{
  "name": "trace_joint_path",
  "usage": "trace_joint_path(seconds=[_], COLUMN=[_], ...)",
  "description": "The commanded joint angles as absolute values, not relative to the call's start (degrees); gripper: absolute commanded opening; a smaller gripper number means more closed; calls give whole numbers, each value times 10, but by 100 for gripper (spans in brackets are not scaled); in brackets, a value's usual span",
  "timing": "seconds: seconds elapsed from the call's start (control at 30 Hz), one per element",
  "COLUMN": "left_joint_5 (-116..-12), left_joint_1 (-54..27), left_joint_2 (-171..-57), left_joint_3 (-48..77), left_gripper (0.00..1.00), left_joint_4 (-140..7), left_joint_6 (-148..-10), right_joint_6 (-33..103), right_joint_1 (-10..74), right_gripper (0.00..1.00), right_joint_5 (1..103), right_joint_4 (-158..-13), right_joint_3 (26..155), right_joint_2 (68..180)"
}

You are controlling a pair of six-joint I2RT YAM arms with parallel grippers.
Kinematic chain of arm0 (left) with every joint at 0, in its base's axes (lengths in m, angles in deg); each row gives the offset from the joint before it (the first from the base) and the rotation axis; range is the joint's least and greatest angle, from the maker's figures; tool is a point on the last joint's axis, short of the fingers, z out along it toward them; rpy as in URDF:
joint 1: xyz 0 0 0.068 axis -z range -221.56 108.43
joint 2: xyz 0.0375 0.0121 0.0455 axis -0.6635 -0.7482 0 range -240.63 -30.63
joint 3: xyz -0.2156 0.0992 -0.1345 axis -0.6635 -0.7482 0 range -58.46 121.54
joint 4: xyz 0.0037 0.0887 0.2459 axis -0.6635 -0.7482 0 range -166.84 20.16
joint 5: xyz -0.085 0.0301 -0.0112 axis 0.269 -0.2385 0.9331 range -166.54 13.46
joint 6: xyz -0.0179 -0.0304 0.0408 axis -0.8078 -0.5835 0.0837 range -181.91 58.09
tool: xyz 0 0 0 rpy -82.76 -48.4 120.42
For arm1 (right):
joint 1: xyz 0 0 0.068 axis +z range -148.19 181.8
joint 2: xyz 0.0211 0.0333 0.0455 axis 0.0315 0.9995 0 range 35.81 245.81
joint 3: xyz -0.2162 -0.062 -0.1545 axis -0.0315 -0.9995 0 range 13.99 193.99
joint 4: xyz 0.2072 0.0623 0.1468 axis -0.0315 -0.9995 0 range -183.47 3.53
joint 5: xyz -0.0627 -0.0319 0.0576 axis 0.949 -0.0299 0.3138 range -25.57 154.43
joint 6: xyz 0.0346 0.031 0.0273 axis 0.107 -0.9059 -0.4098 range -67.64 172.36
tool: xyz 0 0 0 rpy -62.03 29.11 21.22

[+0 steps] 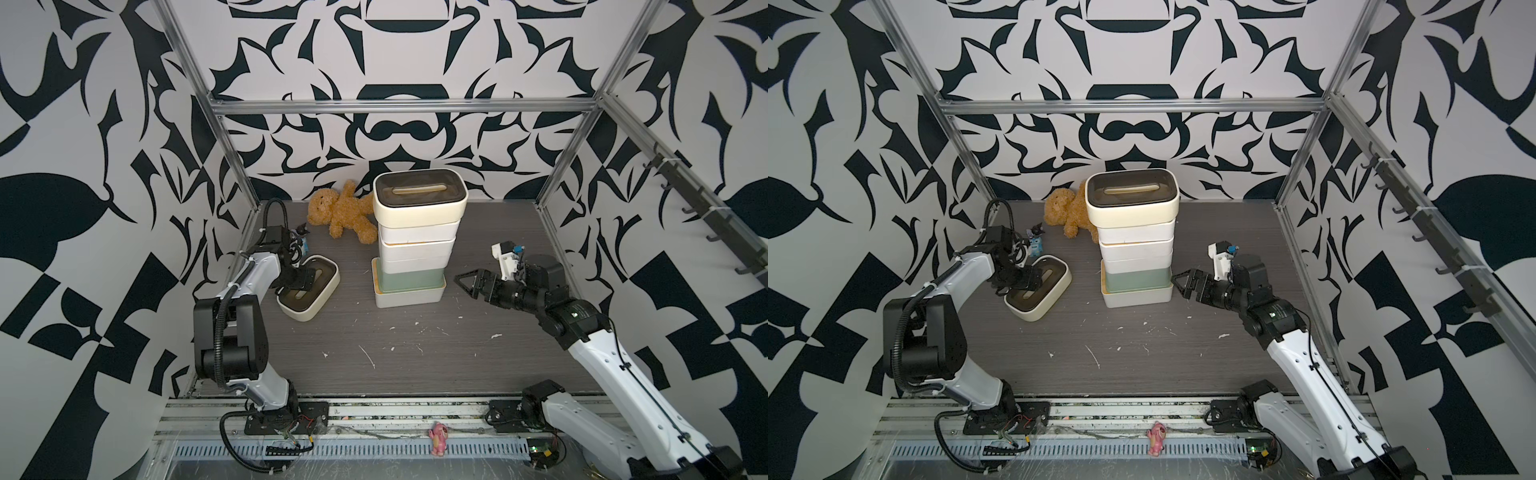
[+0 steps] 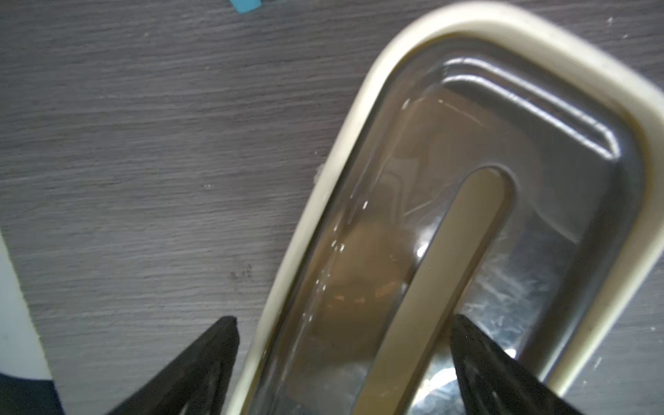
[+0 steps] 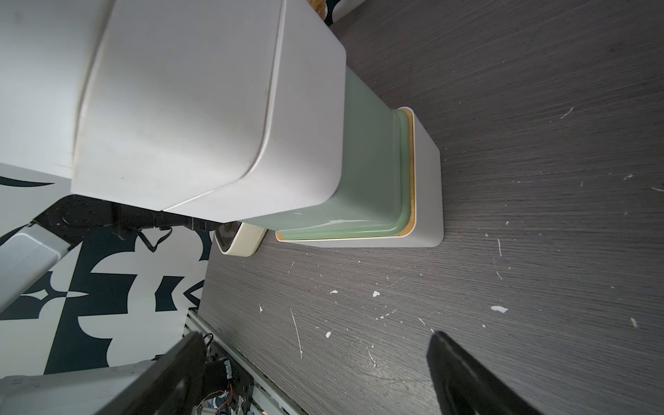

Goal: Stack the tissue boxes
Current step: Pick up the tissue box from the center of the board.

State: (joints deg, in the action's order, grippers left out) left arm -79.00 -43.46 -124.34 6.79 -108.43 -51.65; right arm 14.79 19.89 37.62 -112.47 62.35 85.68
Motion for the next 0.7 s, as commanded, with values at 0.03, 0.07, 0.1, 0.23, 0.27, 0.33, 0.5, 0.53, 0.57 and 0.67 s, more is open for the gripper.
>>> trace_joint_path(seconds=[0.03,0.07,0.1,0.23,0.27,0.33,0.5,0.53,0.57,0.67], left_joint_5=[-805,-809,-810,-829,-838,-852,-859,-862,-865,-867], left_joint_1=[-420,-417,-416,-414,-414,-414,-414,-415,-415,-414], left_joint_2=[-1277,-1281,-1285,-1295,-1296,-1295,-1270,-1269,-1272,-1276], left_joint_3=[81,81,81,81,81,82,78,78,81,85], left_gripper=[93,93,93,91,91,90,90,89,89,86], left_joint_4=[-1096,-1093,-1091,-1084,-1082,-1081,-1071,-1075,-1083,-1099], left_joint_6=[-523,-525,-526,-536,-539,-551,-550,-547,-545,-553], right_joint_6=[140,140,140,136,135,133,128,127,126,124], right_joint_1=[199,199,200,199,200,200,200,199,200,199], right_gripper=[99,99,99,99,99,99,99,99,99,99], right_joint_5=[378,378,379,379,378,378,374,373,372,370], right_joint_4=[-1120,-1121,-1121,-1120,-1119,-1118,-1112,-1111,-1109,-1105], right_joint_3=[633,632,633,632,631,630,628,627,627,626], right_joint_2=[847,847,847,849,850,853,859,860,861,863])
